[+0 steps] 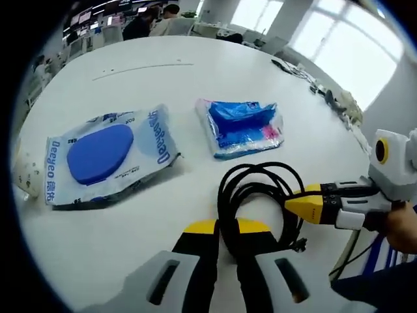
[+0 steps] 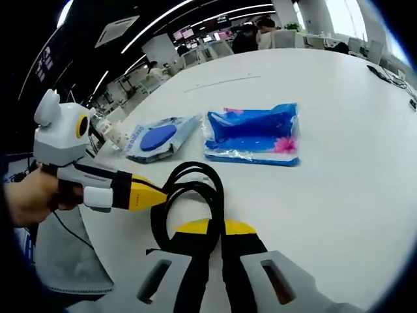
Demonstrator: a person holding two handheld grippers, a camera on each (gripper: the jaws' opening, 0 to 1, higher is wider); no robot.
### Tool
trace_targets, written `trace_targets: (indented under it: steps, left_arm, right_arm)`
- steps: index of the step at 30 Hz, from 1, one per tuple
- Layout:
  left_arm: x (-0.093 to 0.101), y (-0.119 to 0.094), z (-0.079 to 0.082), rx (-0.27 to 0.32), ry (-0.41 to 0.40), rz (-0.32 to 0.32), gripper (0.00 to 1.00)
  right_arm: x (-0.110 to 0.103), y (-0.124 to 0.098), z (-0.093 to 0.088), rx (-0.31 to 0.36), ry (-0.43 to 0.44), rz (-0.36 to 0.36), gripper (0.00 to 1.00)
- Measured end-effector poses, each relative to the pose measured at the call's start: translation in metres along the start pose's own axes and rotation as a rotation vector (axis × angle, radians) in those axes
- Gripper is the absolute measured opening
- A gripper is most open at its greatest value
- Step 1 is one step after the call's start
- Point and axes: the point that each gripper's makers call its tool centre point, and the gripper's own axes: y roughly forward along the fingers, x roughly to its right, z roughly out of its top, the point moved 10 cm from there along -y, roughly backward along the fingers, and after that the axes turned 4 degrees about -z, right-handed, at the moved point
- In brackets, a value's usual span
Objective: Arrange the tabletop items into an orderly group along one side of the table until the central work area is clear of visible clutter.
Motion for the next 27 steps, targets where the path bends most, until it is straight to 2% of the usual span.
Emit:
trace_targets:
  steps: [6,10,27]
  left_arm:
    - [-0.0005,0.0024,-0.0034,-0.002,-0.003,0.020,0.04]
    - [-0.0029,0.0035,-0.0037,0.013,-0.042,0.012,0.04]
    - [-0.0023,0.0078,-0.0001,0.010,-0.045,0.015,0.04]
  right_arm:
    - [0.0009,0.0016,0.0012,-0.002,-0.005,0.017,0.02]
    - [0.0037,0.0030,0.0024,0.014,0.006,0.021,0.02]
    - [0.0067,0.0071,0.0037,0.035,0.052,0.010,0.02]
